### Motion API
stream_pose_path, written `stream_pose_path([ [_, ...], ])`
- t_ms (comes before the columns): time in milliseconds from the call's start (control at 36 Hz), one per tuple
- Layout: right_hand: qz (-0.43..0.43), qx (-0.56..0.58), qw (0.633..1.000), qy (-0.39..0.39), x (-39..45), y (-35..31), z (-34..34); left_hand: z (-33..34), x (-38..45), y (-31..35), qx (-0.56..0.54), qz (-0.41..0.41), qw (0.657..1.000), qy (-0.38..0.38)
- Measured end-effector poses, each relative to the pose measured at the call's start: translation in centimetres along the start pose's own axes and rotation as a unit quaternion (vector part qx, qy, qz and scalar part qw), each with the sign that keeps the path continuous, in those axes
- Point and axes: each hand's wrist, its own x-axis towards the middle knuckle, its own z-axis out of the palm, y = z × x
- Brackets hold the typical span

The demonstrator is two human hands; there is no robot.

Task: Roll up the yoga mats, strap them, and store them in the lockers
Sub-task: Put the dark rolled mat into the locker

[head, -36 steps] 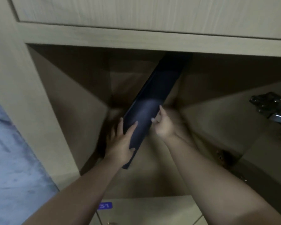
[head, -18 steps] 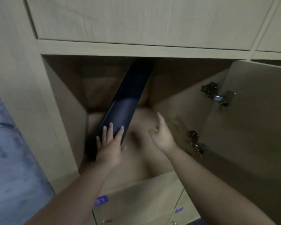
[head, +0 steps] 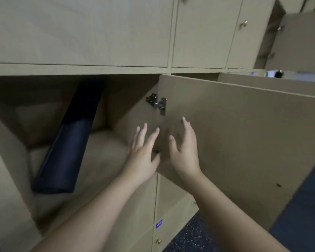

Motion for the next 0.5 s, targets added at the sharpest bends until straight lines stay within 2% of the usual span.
stream_pose_path([
  [250,-0.079,-0.135,0.977,0.148,-0.2,3.4,-13.0,2.1,3.7,13.8,-0.054,0.175,0.982,0.038],
  [361,-0.114,-0.169,0.963,0.173,-1.8,4.6,-17.9,2.9,5.7,21.1,-0.101,0.238,0.964,0.059],
  [444,-0.129,-0.192,0.957,0.173,-3.1,5.9,-21.2,3.8,6.6,26.2,-0.119,0.253,0.959,0.045],
  [500,-0.105,-0.184,0.962,0.173,-3.5,6.9,-23.2,4.7,6.9,28.4,-0.075,0.233,0.969,0.033],
])
